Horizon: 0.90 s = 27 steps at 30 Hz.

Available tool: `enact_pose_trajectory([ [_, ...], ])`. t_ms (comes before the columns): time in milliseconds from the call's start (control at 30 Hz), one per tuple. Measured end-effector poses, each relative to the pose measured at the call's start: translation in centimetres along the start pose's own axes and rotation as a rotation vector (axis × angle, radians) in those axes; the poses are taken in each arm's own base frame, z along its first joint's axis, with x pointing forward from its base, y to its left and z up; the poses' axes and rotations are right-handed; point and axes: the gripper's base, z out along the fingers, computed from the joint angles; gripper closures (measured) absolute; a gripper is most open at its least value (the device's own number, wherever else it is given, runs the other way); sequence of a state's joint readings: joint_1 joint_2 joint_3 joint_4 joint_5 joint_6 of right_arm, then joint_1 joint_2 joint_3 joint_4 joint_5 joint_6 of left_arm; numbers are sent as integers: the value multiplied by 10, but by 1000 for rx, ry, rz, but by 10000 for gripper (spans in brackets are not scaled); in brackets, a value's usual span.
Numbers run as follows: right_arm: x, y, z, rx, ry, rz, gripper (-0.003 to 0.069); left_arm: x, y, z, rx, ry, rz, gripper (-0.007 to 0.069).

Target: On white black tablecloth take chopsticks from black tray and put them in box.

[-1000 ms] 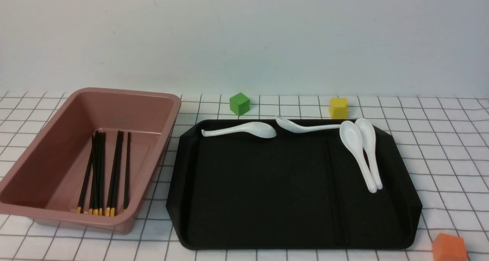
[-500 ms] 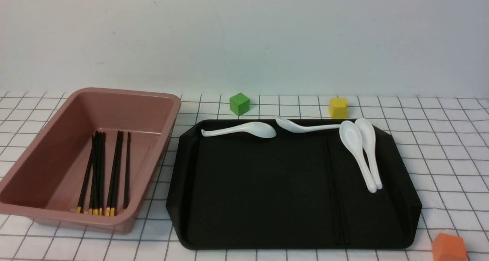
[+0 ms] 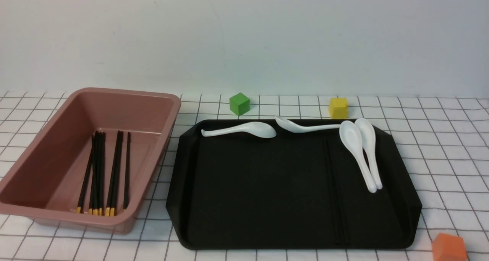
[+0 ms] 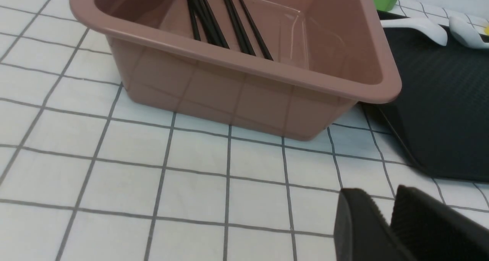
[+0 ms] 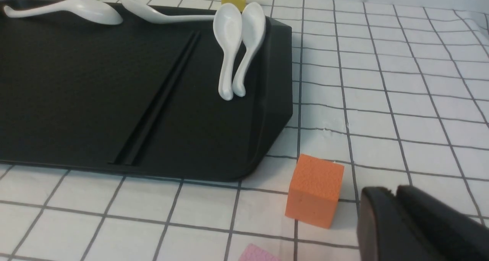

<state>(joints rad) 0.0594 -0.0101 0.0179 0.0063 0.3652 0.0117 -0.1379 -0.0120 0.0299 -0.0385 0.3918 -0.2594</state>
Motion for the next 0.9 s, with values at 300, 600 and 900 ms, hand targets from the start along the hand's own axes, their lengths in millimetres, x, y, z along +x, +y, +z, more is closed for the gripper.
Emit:
enact_pose_trajectory([
  [300, 0, 0, 0, 0, 0, 0, 564, 0, 0, 0, 0, 0, -1, 459],
  [600, 0, 0, 0, 0, 0, 0, 554, 0, 0, 0, 0, 0, -1, 456],
  [900, 0, 0, 0, 0, 0, 0, 552, 0, 0, 0, 0, 0, -1, 440],
])
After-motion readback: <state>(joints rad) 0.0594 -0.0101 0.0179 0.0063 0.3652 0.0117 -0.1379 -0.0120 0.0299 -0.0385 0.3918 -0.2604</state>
